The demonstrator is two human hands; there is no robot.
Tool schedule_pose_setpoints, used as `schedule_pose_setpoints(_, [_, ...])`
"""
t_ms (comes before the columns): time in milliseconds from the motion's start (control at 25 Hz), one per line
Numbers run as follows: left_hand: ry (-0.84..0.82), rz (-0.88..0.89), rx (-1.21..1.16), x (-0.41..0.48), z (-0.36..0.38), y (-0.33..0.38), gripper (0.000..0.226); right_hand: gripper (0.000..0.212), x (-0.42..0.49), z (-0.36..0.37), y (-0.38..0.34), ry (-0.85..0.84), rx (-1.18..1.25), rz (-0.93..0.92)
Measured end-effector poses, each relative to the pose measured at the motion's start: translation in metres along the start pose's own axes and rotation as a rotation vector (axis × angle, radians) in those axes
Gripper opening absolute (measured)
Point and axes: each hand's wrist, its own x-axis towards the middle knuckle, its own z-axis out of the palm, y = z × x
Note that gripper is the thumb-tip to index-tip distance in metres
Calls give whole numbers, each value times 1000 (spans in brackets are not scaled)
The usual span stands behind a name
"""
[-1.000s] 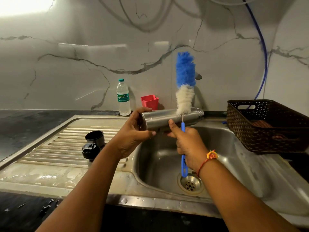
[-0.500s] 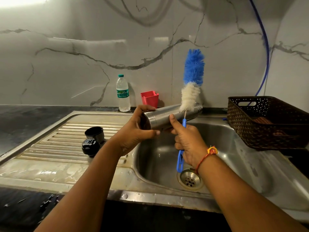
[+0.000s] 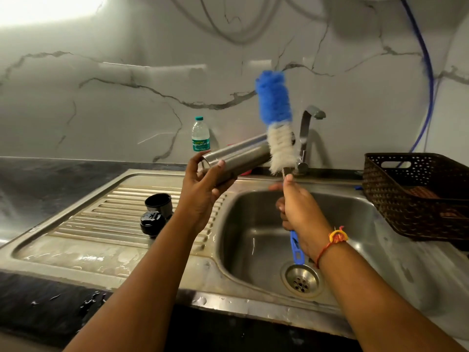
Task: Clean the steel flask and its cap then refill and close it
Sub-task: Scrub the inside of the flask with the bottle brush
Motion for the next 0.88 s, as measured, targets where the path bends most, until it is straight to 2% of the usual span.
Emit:
schedule_pose_setpoints(200, [151,65,-94,12,-18,14,54,28,-11,10,3,-131,-385,-268])
schedule_pose_setpoints(400, [298,89,-150,17,-32,19,53,21,-11,3,6,-189,-570,-209])
schedule_pose_setpoints(480, [290,84,-133,17,-35,19,52,21,-10,5,7,-195,-597,-204])
schedule_pose_setpoints(640, [117,47,-33,14,-26,14,49,21,-12,5,4,-163,-583,-175])
schedule_pose_setpoints(800, [162,75,-65,17,-35,15,51,24,-16,-9,6,-188,-617,-119])
schedule_pose_setpoints(880, [106,31,-30,15,-33,12,53,25,-17,-4,3,-181,-580,-125])
